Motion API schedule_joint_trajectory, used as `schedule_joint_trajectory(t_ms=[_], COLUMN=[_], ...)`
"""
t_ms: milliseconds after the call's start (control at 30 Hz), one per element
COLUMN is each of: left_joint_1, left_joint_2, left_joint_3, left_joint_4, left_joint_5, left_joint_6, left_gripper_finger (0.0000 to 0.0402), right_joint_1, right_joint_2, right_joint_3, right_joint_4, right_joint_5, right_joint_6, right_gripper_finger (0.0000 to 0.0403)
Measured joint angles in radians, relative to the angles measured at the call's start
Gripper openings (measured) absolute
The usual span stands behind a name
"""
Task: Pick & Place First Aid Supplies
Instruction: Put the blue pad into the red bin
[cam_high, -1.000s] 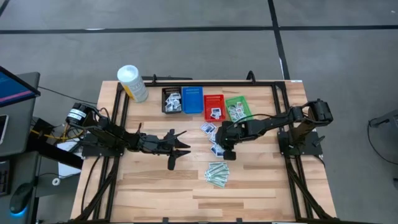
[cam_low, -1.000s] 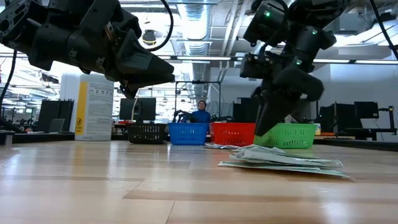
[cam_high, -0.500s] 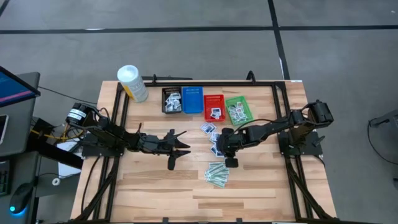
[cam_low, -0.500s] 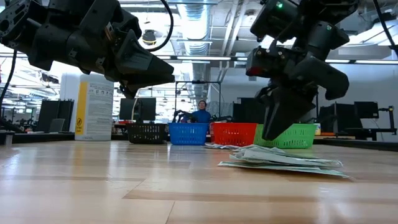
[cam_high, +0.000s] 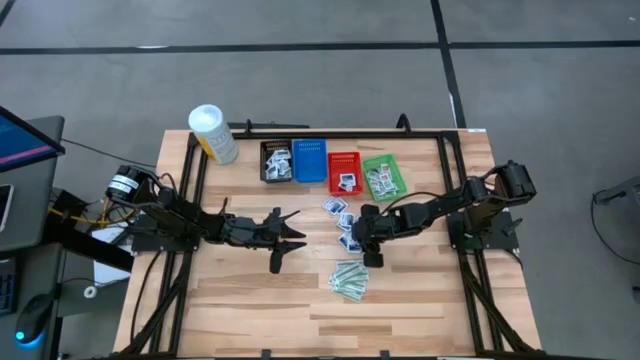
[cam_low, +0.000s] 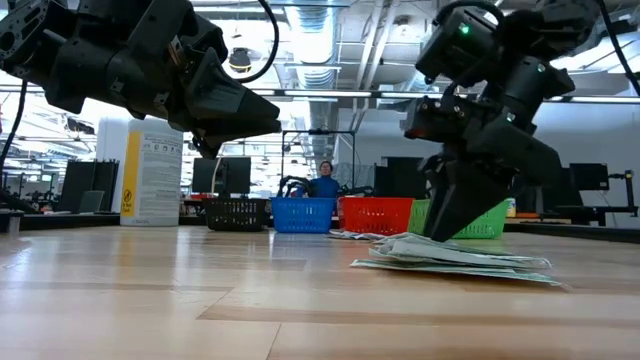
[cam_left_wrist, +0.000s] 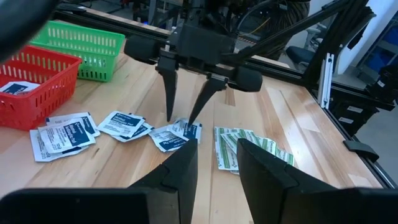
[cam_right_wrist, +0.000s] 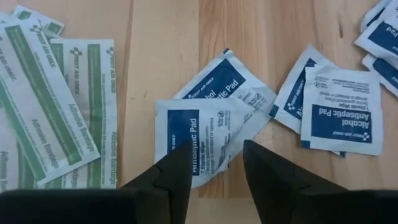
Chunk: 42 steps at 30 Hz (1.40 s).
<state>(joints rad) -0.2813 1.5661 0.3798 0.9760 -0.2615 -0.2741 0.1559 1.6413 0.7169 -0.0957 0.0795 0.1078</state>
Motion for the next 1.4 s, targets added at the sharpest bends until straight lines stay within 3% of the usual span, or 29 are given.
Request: schedule_joint_trajectory(t_ms=[233,667,1033,1400], left_joint_1=[0.000,0.000,0.000,0.000], left_joint_2=[0.000,0.000,0.000,0.000], left_joint_3=[0.000,0.000,0.000,0.000], left_joint_4=[0.000,0.000,0.000,-0.002], left_joint_5=[0.000,0.000,0.000,0.000], left_joint_6=[0.000,0.000,0.000,0.000], left_gripper_finger=[0.0112,0.0112,0.0112,0.0112], right_joint_1=[-0.013,-0.015,-0.006,-0.100], right_joint_2=[-0.002,-0.004,-0.104,-0.221], right_joint_3=[-0.051,-0.062,-0.031,0.002], right_joint_4=[0.051,0.054,-0.017,0.068], right_joint_5=[0.006,0.038,0.038,0.267], right_joint_6=[0.027,0.043,-0.028,-0.194], right_gripper_finger=[0.0125,0.0006,0.0002,0.0005])
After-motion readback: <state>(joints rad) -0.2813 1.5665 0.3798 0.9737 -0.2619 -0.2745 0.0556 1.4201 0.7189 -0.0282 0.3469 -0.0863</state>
